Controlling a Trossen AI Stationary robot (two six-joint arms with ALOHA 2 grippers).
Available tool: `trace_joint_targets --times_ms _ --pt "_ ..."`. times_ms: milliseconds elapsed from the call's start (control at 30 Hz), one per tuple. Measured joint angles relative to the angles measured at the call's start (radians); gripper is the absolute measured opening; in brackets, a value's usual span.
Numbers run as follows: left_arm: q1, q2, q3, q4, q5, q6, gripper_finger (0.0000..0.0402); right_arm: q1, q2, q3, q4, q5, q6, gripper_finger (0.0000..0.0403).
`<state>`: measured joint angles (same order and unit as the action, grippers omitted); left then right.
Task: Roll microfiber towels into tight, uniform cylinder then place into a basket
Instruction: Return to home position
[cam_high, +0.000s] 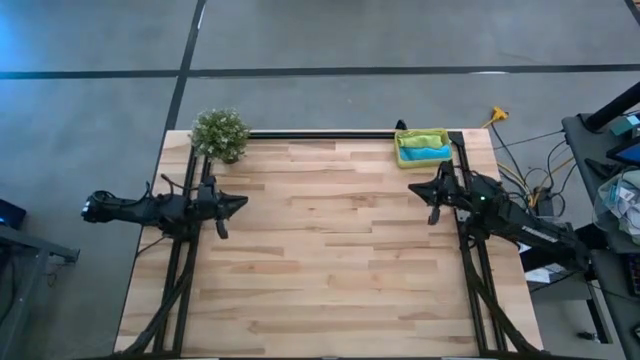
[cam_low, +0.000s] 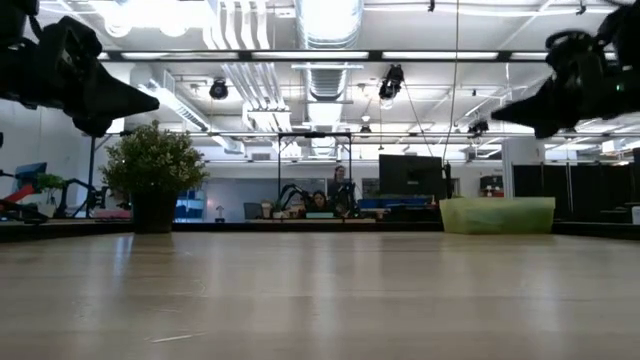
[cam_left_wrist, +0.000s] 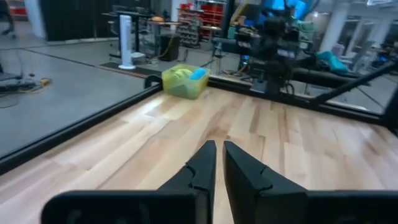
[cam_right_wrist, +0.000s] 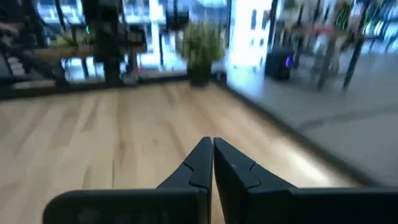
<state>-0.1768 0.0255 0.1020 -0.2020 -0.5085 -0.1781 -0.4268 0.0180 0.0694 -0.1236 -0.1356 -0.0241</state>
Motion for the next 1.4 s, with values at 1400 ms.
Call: trace_joint_targets --times_ms 1400 --pt "-0.001 0.001 -0.072 0.221 0.066 0.132 0.0 0.447 0.114 -0.06 0.18 0.232 -0.028 0.0009"
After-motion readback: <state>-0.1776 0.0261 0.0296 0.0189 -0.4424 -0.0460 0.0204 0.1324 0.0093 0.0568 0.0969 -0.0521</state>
